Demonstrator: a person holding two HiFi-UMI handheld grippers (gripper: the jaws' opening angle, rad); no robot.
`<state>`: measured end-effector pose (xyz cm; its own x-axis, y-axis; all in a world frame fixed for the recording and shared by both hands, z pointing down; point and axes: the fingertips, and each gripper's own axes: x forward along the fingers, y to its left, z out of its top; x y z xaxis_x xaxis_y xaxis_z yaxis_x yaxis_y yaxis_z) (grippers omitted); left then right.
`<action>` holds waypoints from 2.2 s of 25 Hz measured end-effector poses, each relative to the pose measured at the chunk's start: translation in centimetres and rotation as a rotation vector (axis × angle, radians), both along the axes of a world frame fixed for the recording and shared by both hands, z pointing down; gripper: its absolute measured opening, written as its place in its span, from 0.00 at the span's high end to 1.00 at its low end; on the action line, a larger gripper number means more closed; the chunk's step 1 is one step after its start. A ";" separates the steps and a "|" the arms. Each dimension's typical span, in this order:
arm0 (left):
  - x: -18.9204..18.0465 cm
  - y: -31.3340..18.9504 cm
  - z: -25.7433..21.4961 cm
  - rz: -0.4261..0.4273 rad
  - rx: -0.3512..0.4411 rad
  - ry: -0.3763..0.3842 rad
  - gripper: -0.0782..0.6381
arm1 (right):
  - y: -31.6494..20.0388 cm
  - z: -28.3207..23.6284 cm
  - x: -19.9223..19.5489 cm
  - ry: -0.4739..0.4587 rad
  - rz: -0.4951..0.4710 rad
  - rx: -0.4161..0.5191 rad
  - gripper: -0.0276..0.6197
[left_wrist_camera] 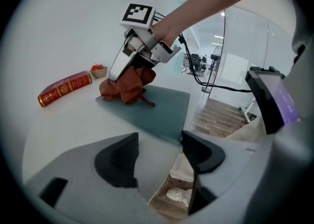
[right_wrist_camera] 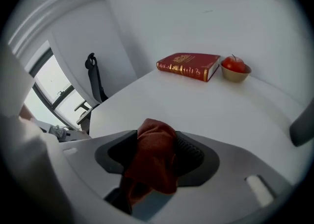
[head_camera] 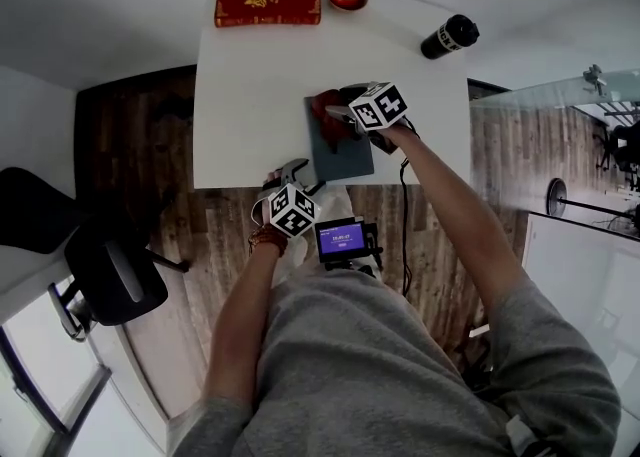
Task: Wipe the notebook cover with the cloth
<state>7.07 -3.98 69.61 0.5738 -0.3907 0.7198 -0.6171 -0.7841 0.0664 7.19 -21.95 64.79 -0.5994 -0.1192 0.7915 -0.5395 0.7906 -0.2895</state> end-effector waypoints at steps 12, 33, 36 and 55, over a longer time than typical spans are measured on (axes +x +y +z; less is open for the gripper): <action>-0.1 -0.1 0.1 -0.004 0.002 -0.004 0.50 | 0.3 2.6 -0.2 0.148 -0.071 0.008 0.66; -0.1 -0.2 0.2 -0.012 0.000 -0.006 0.49 | 4.8 3.0 0.8 0.182 -0.052 -0.047 0.73; -0.2 -0.3 0.3 -0.012 0.001 -0.007 0.49 | 5.4 3.1 0.9 0.180 -0.048 -0.046 0.73; -0.2 -0.3 0.2 -0.010 0.001 -0.006 0.49 | 10.6 3.2 1.9 0.165 -0.026 -0.062 0.74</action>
